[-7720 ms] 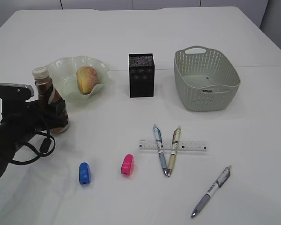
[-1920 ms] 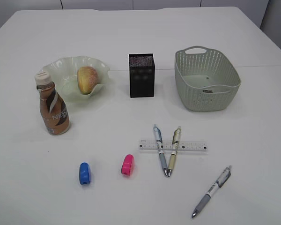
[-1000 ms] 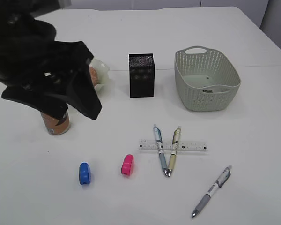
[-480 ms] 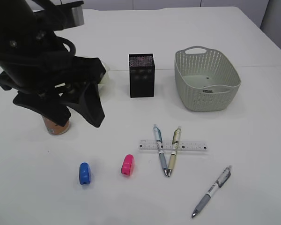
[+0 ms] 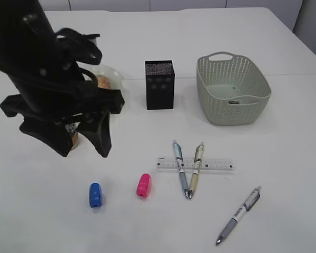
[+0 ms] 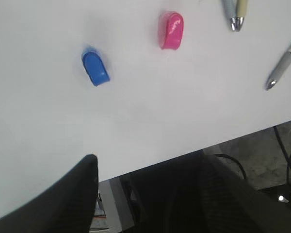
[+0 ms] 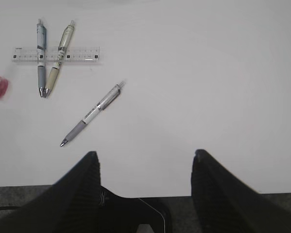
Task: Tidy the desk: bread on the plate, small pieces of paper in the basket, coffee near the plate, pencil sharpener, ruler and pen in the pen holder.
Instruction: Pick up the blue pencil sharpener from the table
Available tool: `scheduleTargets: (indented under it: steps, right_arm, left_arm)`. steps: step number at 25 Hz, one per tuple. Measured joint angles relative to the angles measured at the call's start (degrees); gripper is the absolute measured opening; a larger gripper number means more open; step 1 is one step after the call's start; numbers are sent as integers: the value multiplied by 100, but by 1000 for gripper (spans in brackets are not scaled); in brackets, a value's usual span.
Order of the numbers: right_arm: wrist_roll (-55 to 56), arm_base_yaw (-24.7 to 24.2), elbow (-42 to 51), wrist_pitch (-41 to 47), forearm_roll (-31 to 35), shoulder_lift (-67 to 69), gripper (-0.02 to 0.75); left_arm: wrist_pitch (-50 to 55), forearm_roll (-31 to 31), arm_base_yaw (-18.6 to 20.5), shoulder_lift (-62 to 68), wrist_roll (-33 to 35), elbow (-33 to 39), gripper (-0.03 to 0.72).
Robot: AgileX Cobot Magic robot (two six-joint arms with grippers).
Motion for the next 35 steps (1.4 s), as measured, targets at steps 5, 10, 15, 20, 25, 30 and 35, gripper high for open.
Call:
scheduleTargets:
  steps: [5, 10, 15, 20, 25, 30, 35]
  right_arm:
    - [0, 0, 0, 0, 0, 0, 467]
    - [0, 0, 0, 0, 0, 0, 467]
    - [0, 0, 0, 0, -5, 0, 467]
    - [0, 0, 0, 0, -5, 0, 467]
    - [0, 172, 0, 0, -14, 0, 467]
    - [0, 435, 0, 0, -14, 80, 467]
    - [0, 445, 0, 0, -18, 172, 467]
  left_arm:
    - [0, 46, 0, 494, -116, 0, 469]
    - [0, 109, 0, 1026, -128, 0, 459]
    - [0, 171, 0, 1200, -128, 0, 459]
    - [-10, 243, 0, 1206, -128, -4, 459]
    - [-180, 285, 0, 1206, -158, -4, 459]
    - [-317, 342, 13, 1206, -422, -4, 459]
    - [-401, 388, 167, 1206, -556, -4, 459]
